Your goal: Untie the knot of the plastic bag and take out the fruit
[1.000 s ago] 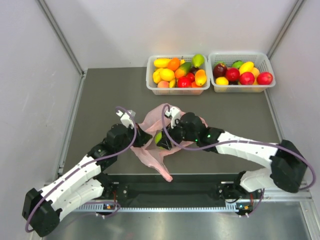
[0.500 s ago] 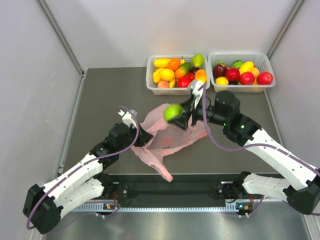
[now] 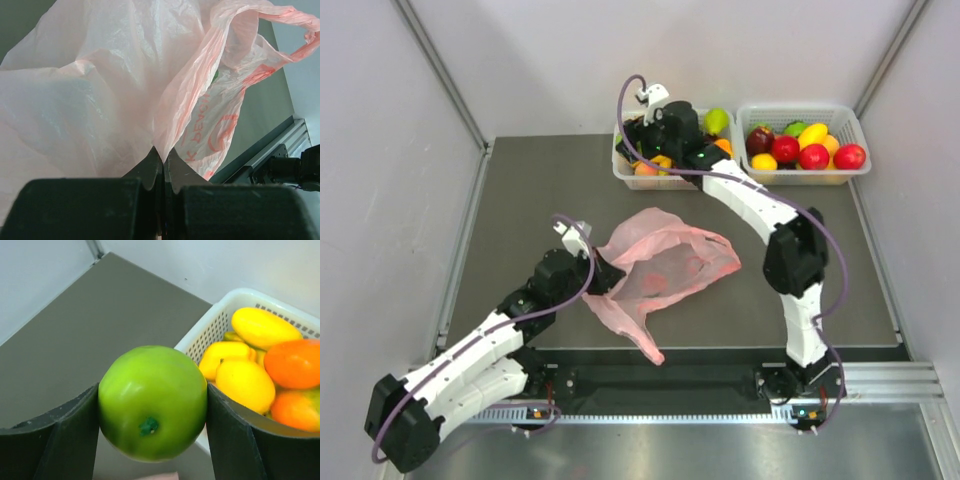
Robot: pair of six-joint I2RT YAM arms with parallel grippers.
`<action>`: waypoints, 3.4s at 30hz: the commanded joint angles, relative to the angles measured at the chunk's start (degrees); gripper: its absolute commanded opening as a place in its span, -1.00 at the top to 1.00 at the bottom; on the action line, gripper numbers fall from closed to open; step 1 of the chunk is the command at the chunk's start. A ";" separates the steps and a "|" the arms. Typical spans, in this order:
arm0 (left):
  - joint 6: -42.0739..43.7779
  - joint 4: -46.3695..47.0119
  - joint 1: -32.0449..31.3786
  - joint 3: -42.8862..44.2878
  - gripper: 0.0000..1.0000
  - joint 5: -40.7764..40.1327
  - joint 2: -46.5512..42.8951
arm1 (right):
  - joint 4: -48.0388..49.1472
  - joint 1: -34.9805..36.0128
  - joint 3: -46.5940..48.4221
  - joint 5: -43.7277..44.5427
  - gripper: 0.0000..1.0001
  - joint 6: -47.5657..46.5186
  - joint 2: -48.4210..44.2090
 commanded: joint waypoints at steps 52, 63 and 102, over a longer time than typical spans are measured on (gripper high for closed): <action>4.04 -3.24 -0.32 12.01 1.00 0.17 0.97 | -2.13 3.44 -45.02 1.12 -0.99 1.44 -47.08; 6.85 -4.81 -0.32 25.11 1.00 3.16 7.04 | 5.51 14.26 -66.59 12.70 -0.99 10.57 -47.82; 2.20 -6.75 -1.02 9.21 1.00 2.36 -2.62 | 24.15 21.90 -63.71 19.12 -0.99 26.22 -26.46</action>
